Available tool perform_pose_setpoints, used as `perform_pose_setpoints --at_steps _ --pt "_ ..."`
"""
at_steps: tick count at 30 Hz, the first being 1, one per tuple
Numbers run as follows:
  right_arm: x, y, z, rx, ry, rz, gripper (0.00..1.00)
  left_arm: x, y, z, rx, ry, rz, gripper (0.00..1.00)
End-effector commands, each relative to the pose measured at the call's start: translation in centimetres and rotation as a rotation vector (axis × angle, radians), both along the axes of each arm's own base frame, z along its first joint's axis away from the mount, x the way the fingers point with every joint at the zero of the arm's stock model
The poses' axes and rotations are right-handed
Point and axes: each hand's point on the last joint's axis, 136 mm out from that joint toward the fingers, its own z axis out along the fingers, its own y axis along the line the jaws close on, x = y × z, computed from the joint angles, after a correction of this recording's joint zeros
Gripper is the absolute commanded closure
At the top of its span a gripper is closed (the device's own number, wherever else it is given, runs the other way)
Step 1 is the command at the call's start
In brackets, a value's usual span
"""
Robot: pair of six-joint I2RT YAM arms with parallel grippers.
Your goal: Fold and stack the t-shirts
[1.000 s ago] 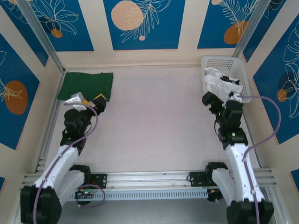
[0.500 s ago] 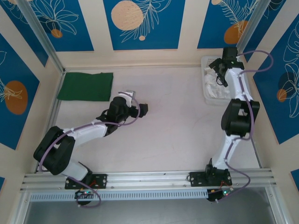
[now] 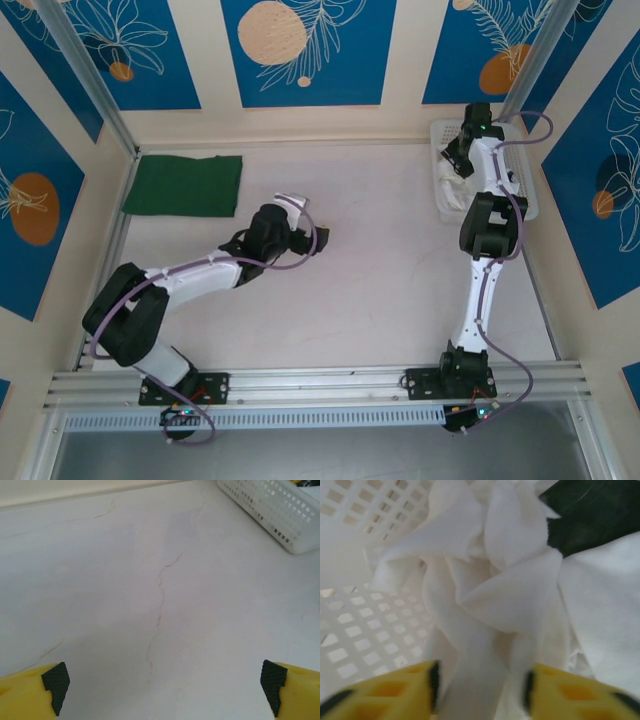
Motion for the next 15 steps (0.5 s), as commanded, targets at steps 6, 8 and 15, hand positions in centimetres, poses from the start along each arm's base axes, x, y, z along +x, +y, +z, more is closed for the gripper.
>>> perform_pose_setpoints --at_steps 6,8,15 --pt "0.3 2.7 11.0 0.029 -0.291 0.022 0.94 0.0 -0.3 0.2 0.093 -0.051 0.006 0.00" --pt "-0.6 3.6 13.8 -0.013 -0.371 0.029 0.99 -0.1 -0.4 0.3 0.095 -0.053 0.004 0.00" --pt "-5.6 6.1 21.9 -0.110 -0.582 0.036 1.00 -0.2 -0.2 0.6 0.112 -0.071 0.016 0.03"
